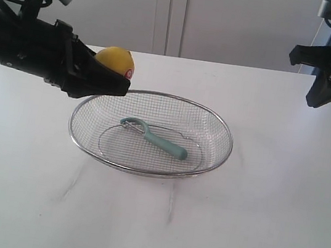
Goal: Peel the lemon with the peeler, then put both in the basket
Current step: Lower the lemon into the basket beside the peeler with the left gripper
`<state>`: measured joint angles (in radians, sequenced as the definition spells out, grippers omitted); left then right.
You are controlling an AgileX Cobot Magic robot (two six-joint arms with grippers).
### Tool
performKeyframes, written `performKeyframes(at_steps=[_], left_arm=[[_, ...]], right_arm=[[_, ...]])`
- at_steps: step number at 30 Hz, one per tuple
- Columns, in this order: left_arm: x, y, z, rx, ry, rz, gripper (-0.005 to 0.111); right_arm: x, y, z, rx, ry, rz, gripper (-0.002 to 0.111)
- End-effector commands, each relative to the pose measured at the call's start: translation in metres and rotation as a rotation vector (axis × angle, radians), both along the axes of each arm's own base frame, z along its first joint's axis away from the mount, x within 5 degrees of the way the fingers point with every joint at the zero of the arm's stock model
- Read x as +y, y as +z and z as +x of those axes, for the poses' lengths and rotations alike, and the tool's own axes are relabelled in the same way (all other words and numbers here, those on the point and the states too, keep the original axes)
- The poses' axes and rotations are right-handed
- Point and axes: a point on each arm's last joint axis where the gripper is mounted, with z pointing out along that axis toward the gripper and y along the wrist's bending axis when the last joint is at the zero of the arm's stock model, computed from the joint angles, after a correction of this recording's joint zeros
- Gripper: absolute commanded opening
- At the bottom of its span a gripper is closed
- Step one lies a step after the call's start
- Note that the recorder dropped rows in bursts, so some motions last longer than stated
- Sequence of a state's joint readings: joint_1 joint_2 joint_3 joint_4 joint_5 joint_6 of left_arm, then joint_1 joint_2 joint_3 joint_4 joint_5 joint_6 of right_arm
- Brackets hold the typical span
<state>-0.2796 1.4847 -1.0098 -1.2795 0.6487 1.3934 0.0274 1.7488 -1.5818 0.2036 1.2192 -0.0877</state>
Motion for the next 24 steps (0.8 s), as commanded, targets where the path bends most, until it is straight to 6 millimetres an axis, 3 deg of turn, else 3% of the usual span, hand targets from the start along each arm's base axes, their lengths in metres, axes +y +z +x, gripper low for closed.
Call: performKeyframes(at_steps=[1,7,18,24], left_arm=[[-0.001,0.003,-0.003,0.014,-0.011,-0.025,0.0],[0.0,0.005,-0.006,0.024,-0.023,0.013,0.0],[0.008,0.034,-0.002,0.202,0.069,0.157,0.0],[0.016,0.038,0.002,0.267,0.168,0.244,0.0]], right_arm=[[-0.004,0.004,-0.002,-0.009,-0.014,-0.003,0.0],[-0.004,0.004,-0.002,-0.009,-0.014,-0.003,0.0],[-0.004,0.004,-0.002,-0.009,-0.014,-0.003,0.0],[-0.004,0.004,-0.002,-0.009,-0.014,-0.003,0.0]])
